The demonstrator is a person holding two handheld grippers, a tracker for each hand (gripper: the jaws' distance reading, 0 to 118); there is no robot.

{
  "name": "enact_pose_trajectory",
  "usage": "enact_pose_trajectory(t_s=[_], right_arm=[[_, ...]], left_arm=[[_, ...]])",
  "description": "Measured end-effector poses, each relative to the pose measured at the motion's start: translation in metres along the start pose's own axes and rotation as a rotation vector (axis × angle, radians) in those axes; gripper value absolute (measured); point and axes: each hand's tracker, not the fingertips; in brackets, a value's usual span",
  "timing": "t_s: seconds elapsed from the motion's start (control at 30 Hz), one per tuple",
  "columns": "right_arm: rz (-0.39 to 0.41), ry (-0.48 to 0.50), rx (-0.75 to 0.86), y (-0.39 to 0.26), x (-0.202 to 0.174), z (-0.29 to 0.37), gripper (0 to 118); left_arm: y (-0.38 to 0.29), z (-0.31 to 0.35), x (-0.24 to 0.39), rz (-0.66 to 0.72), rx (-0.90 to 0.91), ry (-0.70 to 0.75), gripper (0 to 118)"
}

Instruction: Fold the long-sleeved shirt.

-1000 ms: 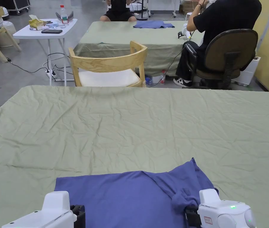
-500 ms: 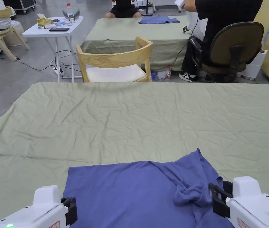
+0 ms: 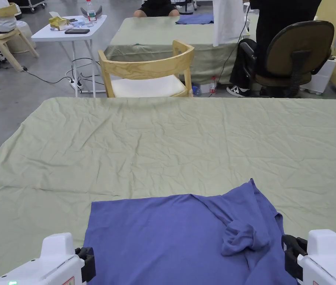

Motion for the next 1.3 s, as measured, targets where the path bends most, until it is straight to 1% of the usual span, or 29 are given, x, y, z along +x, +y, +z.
enact_pose_trajectory(t_s=[0.13,0.23,0.3,0.33,0.37,0.4,0.43,0.47,0.5,0.57,0.7,0.77,0.8,0.87,0.93,0.97,1.0,1.07,1.1,1.17,1.27,1.3], right_arm=[[0.013,0.016,-0.030,0.007,0.000,-0.010,1],[0.021,0.021,-0.044,0.009,-0.002,-0.018,1],[0.018,0.025,-0.060,0.009,-0.003,-0.026,1],[0.013,0.029,-0.069,0.009,-0.003,-0.030,1],[0.007,0.033,-0.080,0.009,-0.004,-0.034,1],[0.002,0.035,-0.089,0.009,-0.005,-0.039,1],[0.001,0.035,-0.098,0.008,-0.006,-0.043,1],[0.009,0.034,-0.116,0.007,-0.008,-0.048,1],[0.021,0.033,-0.135,0.006,-0.009,-0.053,1],[0.033,0.031,-0.159,0.003,-0.011,-0.063,1],[0.026,0.020,-0.206,-0.002,-0.011,-0.083,1],[0.009,0.021,-0.230,-0.004,-0.009,-0.093,1],[0.002,0.022,-0.236,-0.004,-0.008,-0.096,1],[0.002,0.019,-0.249,-0.005,-0.007,-0.102,1],[0.002,0.016,-0.261,-0.005,-0.005,-0.107,1],[0.000,0.016,-0.264,-0.005,-0.004,-0.107,1],[-0.001,0.015,-0.265,-0.006,-0.004,-0.107,1],[-0.007,0.016,-0.269,-0.005,-0.004,-0.108,1],[-0.010,0.016,-0.270,-0.005,-0.004,-0.109,1],[-0.012,0.016,-0.266,-0.003,-0.004,-0.110,1],[-0.013,0.019,-0.256,0.009,0.003,-0.115,1],[-0.016,0.023,-0.245,0.016,0.008,-0.118,1]], left_arm=[[0.025,-0.022,-0.001,-0.028,-0.027,-0.010,0],[0.053,-0.050,-0.007,-0.086,-0.084,-0.025,0],[0.069,-0.073,-0.013,-0.106,-0.092,-0.023,0],[0.075,-0.082,-0.018,-0.098,-0.097,-0.030,6],[0.083,-0.096,-0.023,-0.093,-0.104,-0.042,29],[0.090,-0.108,-0.028,-0.094,-0.110,-0.035,57],[0.095,-0.120,-0.030,-0.100,-0.116,-0.022,57],[0.099,-0.135,-0.034,-0.114,-0.121,0.000,65],[0.103,-0.149,-0.039,-0.115,-0.119,0.009,77],[0.111,-0.177,-0.050,-0.097,-0.131,0.015,71],[0.112,-0.235,-0.065,-0.080,-0.201,-0.015,70],[0.108,-0.262,-0.068,-0.073,-0.239,0.005,64],[0.106,-0.273,-0.070,-0.074,-0.246,0.005,62],[0.097,-0.290,-0.070,-0.067,-0.272,0.014,54],[0.091,-0.295,-0.069,-0.067,-0.272,0.014,53],[0.091,-0.289,-0.067,-0.069,-0.254,0.016,46],[0.092,-0.286,-0.064,-0.075,-0.246,0.025,37],[0.092,-0.282,-0.059,-0.120,-0.215,0.043,4],[0.092,-0.279,-0.060,-0.111,-0.207,0.028,4],[0.090,-0.277,-0.052,-0.132,-0.194,0.058,3],[0.087,-0.277,-0.054,-0.108,-0.180,0.056,3],[0.086,-0.280,-0.056,-0.089,-0.201,0.048,3]])
